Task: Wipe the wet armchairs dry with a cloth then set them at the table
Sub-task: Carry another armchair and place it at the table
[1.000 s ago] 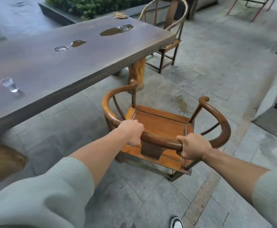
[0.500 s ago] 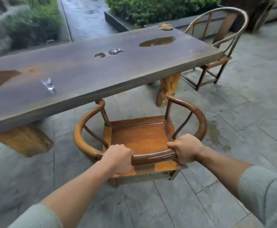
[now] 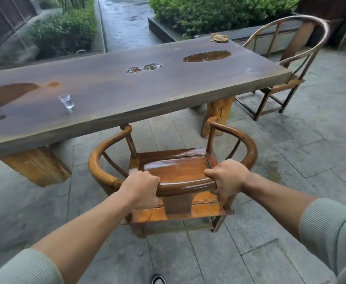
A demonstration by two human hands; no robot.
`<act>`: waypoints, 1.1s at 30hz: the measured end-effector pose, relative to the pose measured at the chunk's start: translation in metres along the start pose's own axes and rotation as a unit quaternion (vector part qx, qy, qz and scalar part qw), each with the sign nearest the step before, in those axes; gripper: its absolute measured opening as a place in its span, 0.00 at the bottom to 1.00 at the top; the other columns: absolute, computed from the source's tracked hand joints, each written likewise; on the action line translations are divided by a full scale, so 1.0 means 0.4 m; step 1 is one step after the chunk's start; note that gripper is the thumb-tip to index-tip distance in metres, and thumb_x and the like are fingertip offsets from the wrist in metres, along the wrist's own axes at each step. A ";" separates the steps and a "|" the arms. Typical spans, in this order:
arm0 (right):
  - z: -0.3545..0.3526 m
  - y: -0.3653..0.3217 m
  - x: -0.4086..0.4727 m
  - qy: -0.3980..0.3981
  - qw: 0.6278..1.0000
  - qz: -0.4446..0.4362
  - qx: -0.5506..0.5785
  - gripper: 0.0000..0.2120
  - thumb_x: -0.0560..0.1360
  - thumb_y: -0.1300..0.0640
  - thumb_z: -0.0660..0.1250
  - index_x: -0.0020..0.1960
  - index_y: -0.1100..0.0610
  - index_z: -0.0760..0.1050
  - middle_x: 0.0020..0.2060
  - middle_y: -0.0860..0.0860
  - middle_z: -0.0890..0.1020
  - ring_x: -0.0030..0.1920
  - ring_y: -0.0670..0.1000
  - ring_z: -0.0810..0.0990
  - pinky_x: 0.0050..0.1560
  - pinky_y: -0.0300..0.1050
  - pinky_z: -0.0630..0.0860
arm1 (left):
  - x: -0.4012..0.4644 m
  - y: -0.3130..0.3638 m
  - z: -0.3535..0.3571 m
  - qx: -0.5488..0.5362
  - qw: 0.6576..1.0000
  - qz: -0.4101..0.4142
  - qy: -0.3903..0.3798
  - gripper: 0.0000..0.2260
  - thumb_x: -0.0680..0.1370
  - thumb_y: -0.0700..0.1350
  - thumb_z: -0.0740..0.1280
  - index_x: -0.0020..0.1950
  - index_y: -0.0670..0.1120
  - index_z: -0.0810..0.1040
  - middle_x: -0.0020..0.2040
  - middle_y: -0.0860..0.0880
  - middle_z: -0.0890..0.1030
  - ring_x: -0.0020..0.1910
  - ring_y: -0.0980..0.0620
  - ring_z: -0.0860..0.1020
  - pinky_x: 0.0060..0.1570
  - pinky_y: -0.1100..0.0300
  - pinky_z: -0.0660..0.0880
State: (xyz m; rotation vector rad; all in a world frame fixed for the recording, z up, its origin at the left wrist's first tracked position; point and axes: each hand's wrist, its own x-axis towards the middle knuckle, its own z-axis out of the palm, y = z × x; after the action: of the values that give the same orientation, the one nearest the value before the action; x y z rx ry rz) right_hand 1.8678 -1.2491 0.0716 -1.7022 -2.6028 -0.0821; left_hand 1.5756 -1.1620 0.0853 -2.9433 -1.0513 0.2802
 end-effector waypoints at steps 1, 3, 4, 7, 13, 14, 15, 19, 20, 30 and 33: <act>-0.004 0.006 0.000 0.010 1.000 -0.002 0.001 0.11 0.65 0.39 0.57 0.39 0.46 0.63 0.28 0.47 0.78 0.28 0.55 0.78 0.29 0.41 0.63 | 0.004 0.002 -0.005 0.002 1.000 0.001 0.004 0.07 0.65 0.55 0.63 0.34 0.53 0.71 0.29 0.55 0.72 0.26 0.54 0.70 0.30 0.60 0.69; -0.005 0.015 0.003 0.018 1.000 -0.017 0.003 0.11 0.66 0.40 0.58 0.39 0.46 0.64 0.28 0.48 0.78 0.27 0.55 0.77 0.27 0.42 0.65 | 0.005 0.003 -0.002 0.002 1.000 -0.004 0.003 0.08 0.65 0.55 0.63 0.33 0.53 0.69 0.28 0.56 0.73 0.25 0.55 0.70 0.28 0.62 0.68; 0.000 0.009 0.000 0.012 1.000 -0.024 0.003 0.11 0.67 0.41 0.59 0.40 0.46 0.64 0.28 0.48 0.78 0.27 0.55 0.77 0.27 0.43 0.67 | -0.002 0.001 0.004 0.002 1.000 -0.005 -0.002 0.08 0.65 0.55 0.63 0.32 0.53 0.67 0.28 0.56 0.73 0.25 0.55 0.70 0.27 0.62 0.69; 0.021 -0.005 -0.021 -0.011 0.999 -0.031 0.007 0.11 0.70 0.41 0.62 0.41 0.47 0.65 0.29 0.48 0.78 0.28 0.54 0.77 0.28 0.45 0.73 | -0.020 0.010 0.026 0.008 1.000 -0.003 -0.008 0.09 0.64 0.56 0.61 0.31 0.53 0.66 0.26 0.56 0.72 0.24 0.55 0.70 0.26 0.63 0.68; 0.053 -0.034 -0.062 -0.003 0.998 -0.051 0.022 0.11 0.70 0.42 0.60 0.40 0.47 0.63 0.27 0.47 0.76 0.24 0.54 0.73 0.27 0.42 0.62 | -0.048 0.039 0.042 0.002 0.997 -0.020 -0.070 0.09 0.64 0.57 0.62 0.32 0.53 0.70 0.27 0.55 0.73 0.25 0.55 0.72 0.27 0.61 0.73; 0.051 -0.042 -0.074 -0.018 0.998 -0.051 0.032 0.11 0.71 0.42 0.60 0.41 0.47 0.62 0.28 0.47 0.76 0.25 0.53 0.73 0.28 0.42 0.63 | -0.059 0.055 0.038 -0.008 0.996 -0.029 -0.090 0.09 0.63 0.57 0.63 0.32 0.53 0.70 0.28 0.55 0.74 0.26 0.56 0.72 0.28 0.61 0.73; 0.049 -0.049 -0.082 -0.035 0.998 -0.047 0.033 0.10 0.71 0.42 0.60 0.41 0.46 0.62 0.28 0.46 0.75 0.26 0.52 0.73 0.29 0.42 0.64 | -0.064 0.066 0.032 -0.020 0.994 -0.041 -0.102 0.09 0.62 0.57 0.64 0.32 0.52 0.71 0.28 0.55 0.75 0.26 0.56 0.73 0.27 0.61 0.72; 0.011 -0.058 -0.079 -0.093 0.994 -0.029 0.050 0.10 0.71 0.43 0.63 0.42 0.47 0.65 0.30 0.44 0.73 0.30 0.52 0.75 0.31 0.43 0.71 | -0.060 0.090 -0.016 -0.052 0.984 -0.066 -0.156 0.13 0.61 0.61 0.66 0.32 0.52 0.76 0.30 0.55 0.78 0.28 0.56 0.76 0.25 0.62 0.70; 0.006 -0.057 -0.078 -0.105 0.992 -0.027 0.061 0.09 0.70 0.44 0.64 0.42 0.47 0.66 0.30 0.45 0.74 0.31 0.52 0.76 0.31 0.44 0.73 | -0.059 0.091 -0.014 -0.051 0.985 -0.068 -0.149 0.15 0.61 0.63 0.66 0.32 0.52 0.76 0.30 0.54 0.78 0.28 0.56 0.76 0.25 0.62 0.71; 0.053 -0.016 -0.108 -0.016 1.000 -0.005 0.011 0.11 0.68 0.40 0.58 0.36 0.48 0.65 0.25 0.44 0.69 0.25 0.52 0.72 0.29 0.42 0.64 | -0.080 0.116 0.035 0.012 0.992 -0.115 -0.039 0.13 0.64 0.63 0.64 0.32 0.54 0.75 0.27 0.57 0.75 0.26 0.56 0.74 0.28 0.61 0.74; 0.066 -0.008 -0.116 -0.015 1.000 -0.010 0.000 0.11 0.68 0.40 0.59 0.38 0.48 0.66 0.27 0.45 0.73 0.26 0.54 0.75 0.29 0.44 0.71 | -0.082 0.128 0.040 0.024 0.994 -0.107 -0.014 0.13 0.64 0.62 0.64 0.31 0.53 0.73 0.27 0.57 0.74 0.26 0.55 0.74 0.29 0.60 0.73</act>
State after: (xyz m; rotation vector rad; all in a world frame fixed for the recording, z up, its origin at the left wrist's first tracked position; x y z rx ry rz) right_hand 1.8833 -1.2913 0.0426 -1.6896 -2.6418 -0.0575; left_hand 1.5801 -1.2233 0.0716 -2.7604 -1.3297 0.3398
